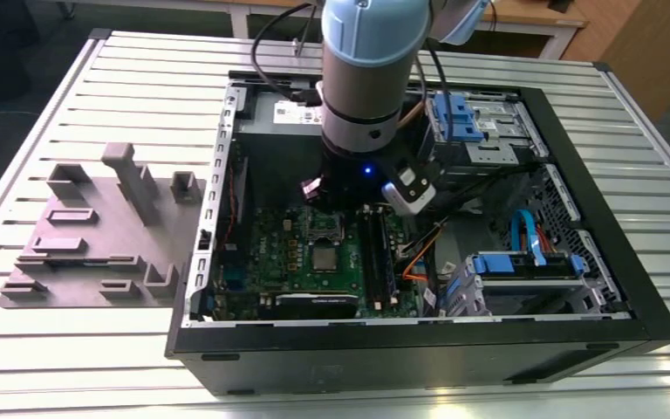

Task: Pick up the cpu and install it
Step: 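Close the cpu cover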

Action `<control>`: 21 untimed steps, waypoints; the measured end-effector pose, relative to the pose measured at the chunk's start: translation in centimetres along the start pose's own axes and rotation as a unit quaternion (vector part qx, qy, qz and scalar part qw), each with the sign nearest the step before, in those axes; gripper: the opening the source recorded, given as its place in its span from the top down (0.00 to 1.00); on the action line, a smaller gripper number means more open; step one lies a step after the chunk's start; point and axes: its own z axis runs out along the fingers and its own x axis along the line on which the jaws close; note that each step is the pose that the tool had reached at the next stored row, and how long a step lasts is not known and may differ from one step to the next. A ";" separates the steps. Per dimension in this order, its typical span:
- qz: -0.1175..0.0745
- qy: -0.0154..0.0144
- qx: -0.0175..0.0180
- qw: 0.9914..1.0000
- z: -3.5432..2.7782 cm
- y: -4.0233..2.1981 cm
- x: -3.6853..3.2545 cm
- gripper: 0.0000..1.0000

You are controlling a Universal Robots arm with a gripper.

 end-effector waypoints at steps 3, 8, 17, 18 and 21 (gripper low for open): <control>0.000 0.000 -0.001 1.000 -0.27 -0.02 -0.01 0.90; 0.000 0.000 -0.001 1.000 -0.34 -0.07 -0.01 0.90; -0.001 0.000 -0.002 1.000 -0.89 -0.42 0.06 0.90; -0.001 0.000 -0.002 1.000 -0.89 -0.42 0.07 0.90; -0.001 0.000 -0.002 1.000 -0.89 -0.42 0.06 0.90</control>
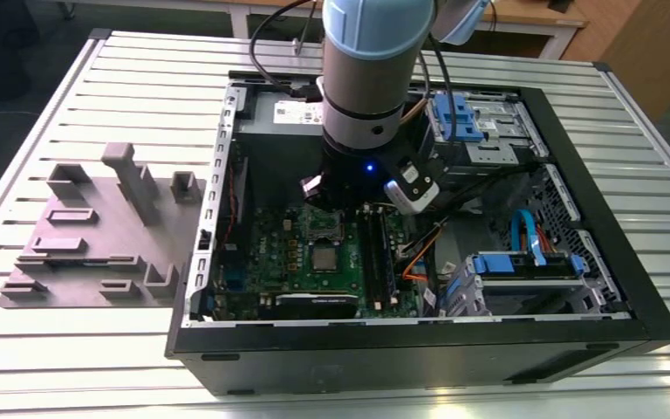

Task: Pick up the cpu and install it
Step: 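Close the cpu cover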

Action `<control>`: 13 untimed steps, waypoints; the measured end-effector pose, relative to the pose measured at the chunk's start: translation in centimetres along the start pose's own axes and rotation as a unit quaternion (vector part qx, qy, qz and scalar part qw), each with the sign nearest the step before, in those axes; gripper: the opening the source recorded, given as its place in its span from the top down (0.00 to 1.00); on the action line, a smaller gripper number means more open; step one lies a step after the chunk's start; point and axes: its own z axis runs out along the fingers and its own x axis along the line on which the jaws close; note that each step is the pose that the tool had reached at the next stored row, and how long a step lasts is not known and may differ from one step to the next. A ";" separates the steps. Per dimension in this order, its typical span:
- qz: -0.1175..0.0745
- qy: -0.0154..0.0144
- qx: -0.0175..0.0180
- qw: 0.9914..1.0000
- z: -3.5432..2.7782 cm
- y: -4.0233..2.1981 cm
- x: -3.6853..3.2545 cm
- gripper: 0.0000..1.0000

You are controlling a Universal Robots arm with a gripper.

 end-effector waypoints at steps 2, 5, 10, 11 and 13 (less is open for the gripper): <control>0.000 0.000 0.000 1.000 0.00 -0.01 -0.01 0.90; -0.003 0.000 0.000 1.000 0.00 -0.06 -0.11 0.90; -0.007 0.000 0.000 1.000 0.05 -0.12 -0.31 0.90; -0.009 0.000 -0.001 1.000 0.10 -0.13 -0.39 0.90; -0.014 0.001 -0.001 1.000 0.26 -0.11 -0.44 0.90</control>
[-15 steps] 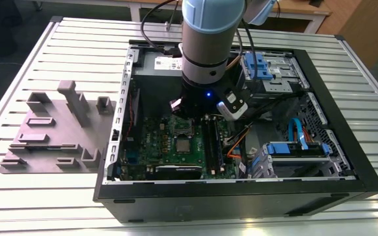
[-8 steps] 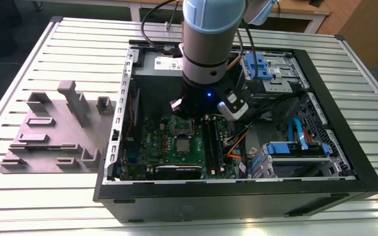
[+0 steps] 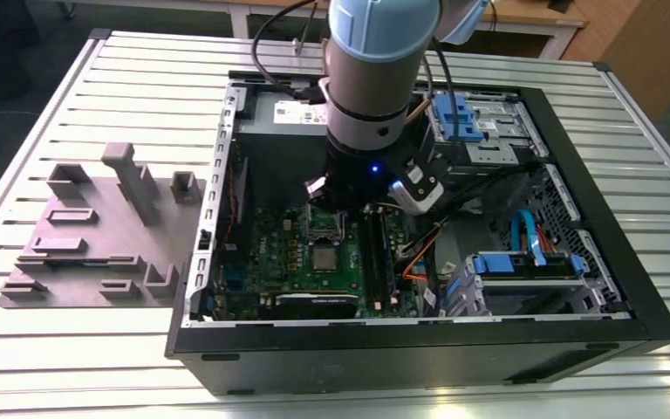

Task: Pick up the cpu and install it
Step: 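Close the cpu cover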

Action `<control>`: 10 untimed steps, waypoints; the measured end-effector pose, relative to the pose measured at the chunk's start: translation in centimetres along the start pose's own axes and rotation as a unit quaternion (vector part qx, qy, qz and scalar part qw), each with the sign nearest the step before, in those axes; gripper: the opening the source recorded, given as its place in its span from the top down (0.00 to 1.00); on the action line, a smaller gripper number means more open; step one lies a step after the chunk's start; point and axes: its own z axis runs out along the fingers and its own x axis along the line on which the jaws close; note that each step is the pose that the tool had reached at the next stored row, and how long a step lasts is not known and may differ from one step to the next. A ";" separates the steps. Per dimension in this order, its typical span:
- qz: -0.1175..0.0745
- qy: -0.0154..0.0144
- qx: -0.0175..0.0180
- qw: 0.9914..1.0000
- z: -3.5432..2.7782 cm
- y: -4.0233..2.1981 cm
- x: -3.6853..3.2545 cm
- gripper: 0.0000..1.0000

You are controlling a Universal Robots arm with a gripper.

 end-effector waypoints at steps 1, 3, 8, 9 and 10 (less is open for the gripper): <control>-0.003 0.000 0.000 1.000 0.09 0.03 -0.01 0.90; -0.015 0.001 -0.002 1.000 0.22 0.03 0.00 0.90; -0.042 0.002 -0.004 0.999 0.36 0.08 -0.02 0.90; -0.043 0.002 -0.004 0.999 0.38 0.11 -0.03 0.90; -0.043 0.002 -0.004 0.999 0.41 0.13 -0.03 0.90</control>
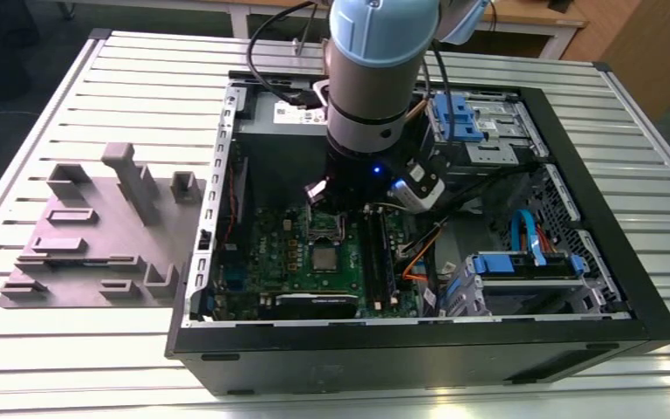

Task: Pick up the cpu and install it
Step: 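Close the cpu cover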

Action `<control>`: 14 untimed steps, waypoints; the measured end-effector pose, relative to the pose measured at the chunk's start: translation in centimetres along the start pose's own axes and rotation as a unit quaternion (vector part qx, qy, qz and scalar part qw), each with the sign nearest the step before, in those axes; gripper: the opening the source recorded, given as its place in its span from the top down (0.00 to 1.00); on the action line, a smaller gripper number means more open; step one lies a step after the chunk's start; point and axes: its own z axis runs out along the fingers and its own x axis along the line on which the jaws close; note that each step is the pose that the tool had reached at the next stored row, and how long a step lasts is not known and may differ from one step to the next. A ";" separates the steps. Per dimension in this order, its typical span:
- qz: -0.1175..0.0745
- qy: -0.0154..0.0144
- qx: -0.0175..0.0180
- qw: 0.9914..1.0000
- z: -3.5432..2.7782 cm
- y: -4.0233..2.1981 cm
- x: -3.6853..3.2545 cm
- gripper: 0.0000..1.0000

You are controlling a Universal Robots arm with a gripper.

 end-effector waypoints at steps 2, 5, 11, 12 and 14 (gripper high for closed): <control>0.000 0.000 0.000 1.000 0.06 0.05 -0.02 0.90; 0.000 0.000 0.000 1.000 0.18 0.20 -0.06 0.90; 0.000 0.000 -0.001 1.000 0.40 0.52 -0.19 0.90; 0.000 -0.001 -0.001 1.000 0.41 0.53 -0.19 0.90; 0.000 -0.001 -0.002 1.000 0.42 0.58 -0.08 0.90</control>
